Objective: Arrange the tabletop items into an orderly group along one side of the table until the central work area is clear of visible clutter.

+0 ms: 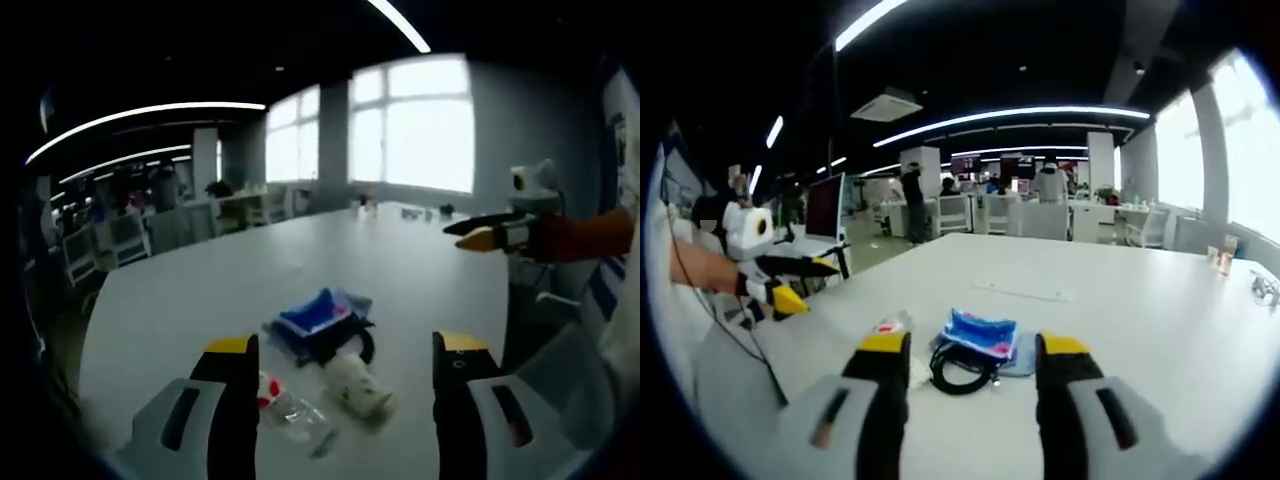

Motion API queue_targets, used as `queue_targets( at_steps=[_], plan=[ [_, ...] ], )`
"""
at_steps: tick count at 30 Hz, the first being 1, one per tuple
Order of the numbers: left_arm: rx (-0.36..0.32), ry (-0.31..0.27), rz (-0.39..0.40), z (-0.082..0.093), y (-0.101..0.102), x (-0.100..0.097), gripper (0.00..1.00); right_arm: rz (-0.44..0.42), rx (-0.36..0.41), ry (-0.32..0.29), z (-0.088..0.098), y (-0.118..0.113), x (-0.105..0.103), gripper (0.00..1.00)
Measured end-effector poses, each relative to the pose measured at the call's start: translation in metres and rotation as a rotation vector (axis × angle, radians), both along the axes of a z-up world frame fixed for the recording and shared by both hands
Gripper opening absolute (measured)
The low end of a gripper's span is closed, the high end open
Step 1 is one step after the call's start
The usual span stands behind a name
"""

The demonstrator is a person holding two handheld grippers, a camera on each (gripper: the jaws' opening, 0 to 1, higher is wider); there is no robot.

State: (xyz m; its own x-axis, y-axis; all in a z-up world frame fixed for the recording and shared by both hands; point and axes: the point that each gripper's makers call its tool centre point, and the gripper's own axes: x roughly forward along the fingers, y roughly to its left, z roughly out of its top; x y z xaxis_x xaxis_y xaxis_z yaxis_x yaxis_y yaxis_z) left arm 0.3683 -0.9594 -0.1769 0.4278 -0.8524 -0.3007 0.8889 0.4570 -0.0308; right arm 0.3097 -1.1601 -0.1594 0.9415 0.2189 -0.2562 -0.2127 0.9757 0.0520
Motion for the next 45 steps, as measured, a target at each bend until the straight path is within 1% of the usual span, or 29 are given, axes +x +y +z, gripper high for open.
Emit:
queue_targets(
  at_steps=[7, 16, 23, 35, 45],
  plan=[
    [0.005, -0.004, -0.003, -0.001, -0.008, 0.009, 0.66, 0.003, -0.001, 0.003, -0.001, -0.001, 0.01, 0.47],
    [0.016, -0.004, -0.004, -0.002, -0.018, 0.025, 0.64, 0.014, -0.005, 0.012, -0.006, 0.001, 0.027, 0.44],
    [0.032, 0.0, -0.005, -0.007, -0.025, 0.035, 0.63, 0.013, 0.0, 0.02, -0.011, 0.0, 0.038, 0.42],
    [0.056, 0.011, -0.01, -0.017, -0.043, 0.053, 0.58, 0.009, -0.001, 0.038, -0.019, -0.004, 0.059, 0.4],
    [0.074, 0.02, -0.001, -0.026, -0.055, 0.069, 0.55, 0.022, -0.005, 0.05, -0.024, -0.002, 0.077, 0.38]
  ],
)
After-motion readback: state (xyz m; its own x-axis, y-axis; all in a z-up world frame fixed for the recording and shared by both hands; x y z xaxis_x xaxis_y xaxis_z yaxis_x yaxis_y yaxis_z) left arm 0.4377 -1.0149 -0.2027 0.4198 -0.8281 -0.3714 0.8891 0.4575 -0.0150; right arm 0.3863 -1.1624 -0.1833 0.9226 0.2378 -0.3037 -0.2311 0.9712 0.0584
